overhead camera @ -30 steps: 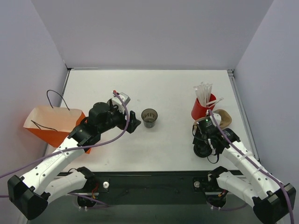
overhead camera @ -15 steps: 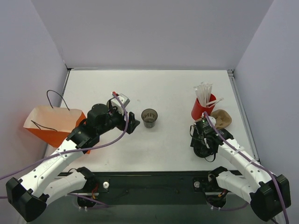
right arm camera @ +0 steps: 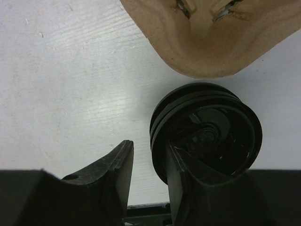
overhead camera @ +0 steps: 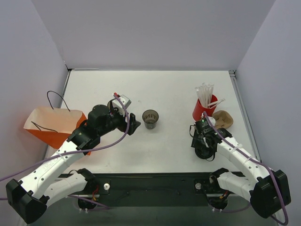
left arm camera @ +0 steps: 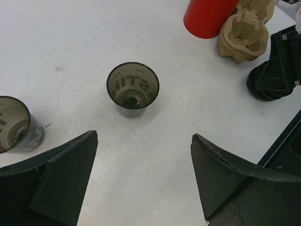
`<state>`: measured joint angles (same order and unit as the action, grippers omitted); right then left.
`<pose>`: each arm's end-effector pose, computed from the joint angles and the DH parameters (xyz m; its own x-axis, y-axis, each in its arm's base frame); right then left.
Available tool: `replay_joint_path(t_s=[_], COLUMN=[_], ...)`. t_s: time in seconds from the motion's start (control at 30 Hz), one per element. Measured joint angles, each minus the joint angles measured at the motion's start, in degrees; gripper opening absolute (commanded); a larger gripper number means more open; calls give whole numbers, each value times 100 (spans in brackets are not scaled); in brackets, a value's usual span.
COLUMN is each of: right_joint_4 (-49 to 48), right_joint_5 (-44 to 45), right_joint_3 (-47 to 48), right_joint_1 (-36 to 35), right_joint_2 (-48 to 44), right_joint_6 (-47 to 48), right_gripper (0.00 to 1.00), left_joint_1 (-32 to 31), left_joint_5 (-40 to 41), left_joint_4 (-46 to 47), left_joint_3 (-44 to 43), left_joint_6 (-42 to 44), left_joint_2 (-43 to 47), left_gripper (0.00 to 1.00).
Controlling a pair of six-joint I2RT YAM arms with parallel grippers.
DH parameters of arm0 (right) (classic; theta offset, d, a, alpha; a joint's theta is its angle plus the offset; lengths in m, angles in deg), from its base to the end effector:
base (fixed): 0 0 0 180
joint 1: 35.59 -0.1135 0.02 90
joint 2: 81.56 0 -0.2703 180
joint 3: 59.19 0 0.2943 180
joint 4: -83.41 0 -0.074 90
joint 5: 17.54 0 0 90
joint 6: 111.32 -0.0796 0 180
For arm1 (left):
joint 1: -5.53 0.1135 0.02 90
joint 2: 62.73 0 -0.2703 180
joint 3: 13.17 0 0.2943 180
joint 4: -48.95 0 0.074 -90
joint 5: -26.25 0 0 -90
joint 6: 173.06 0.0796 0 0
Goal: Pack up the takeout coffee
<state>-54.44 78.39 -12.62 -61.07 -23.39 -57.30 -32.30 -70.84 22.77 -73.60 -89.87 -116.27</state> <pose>0.2349 0.1028 0.1604 -0.8081 0.2622 -0.5274 0.1261 0.9517 0.2800 0.2277 -0.1893 0.3157 -0.3422 0.1167 -0.9324 0.6648 0.7313 -0.1524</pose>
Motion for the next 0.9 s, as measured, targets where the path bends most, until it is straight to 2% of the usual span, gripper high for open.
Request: replay_joint_path(t_s=[0.37,0.9], right_joint_4=[-26,310], right_joint_5=[-7,-243], right_joint_3=[0,286], right_joint_1=[0,0], right_joint_2=[74,-616], right_joint_6=[0,33], right_gripper=[15,13], left_joint_1=[-46,-111], left_joint_5=[-50,-44], left_joint_4=[2,-39], left_joint_3=[0,0], left_joint_6=[72,153], left_joint_2=[13,59], left_gripper=[85,79])
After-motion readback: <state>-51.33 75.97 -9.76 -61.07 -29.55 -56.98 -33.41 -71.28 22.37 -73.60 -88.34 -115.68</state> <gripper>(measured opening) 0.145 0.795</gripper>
